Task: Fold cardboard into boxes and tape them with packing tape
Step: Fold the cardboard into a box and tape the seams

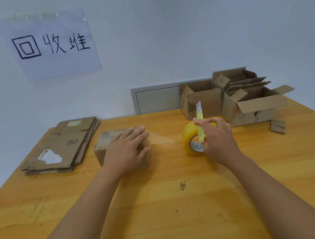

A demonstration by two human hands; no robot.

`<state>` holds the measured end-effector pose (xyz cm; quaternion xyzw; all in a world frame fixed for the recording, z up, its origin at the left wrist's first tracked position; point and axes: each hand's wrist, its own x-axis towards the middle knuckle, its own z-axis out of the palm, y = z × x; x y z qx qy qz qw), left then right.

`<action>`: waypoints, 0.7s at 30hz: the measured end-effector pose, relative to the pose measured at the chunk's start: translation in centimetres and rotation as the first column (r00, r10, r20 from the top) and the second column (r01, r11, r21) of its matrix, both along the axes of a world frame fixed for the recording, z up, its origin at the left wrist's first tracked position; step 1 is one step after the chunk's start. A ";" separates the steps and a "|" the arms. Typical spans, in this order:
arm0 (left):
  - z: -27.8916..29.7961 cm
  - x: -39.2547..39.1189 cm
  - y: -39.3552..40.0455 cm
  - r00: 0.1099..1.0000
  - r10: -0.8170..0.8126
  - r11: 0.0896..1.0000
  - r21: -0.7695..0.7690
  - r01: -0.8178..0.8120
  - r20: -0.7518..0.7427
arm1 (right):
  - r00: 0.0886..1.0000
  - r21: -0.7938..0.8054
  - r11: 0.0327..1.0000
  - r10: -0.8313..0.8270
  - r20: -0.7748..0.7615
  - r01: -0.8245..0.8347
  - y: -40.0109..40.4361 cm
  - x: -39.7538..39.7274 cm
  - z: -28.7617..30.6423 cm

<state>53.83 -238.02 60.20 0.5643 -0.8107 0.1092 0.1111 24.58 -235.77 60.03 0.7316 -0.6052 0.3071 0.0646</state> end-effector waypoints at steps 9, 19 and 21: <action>0.0 0.4 -0.2 0.999 -0.031 1.000 -0.006 0.031 -0.016 | 0.996 -0.024 1.000 0.000 -0.088 -0.002 -0.7 1.9 0.7; -0.1 0.2 -0.2 1.000 -0.008 1.000 0.005 0.008 -0.007 | 0.732 -0.164 0.948 0.314 0.605 -0.271 -0.4 8.6 -0.5; -0.2 0.2 -0.3 1.000 -0.007 1.000 0.003 0.007 0.001 | 0.693 -0.096 0.955 0.272 0.668 -0.282 -0.6 9.2 -1.3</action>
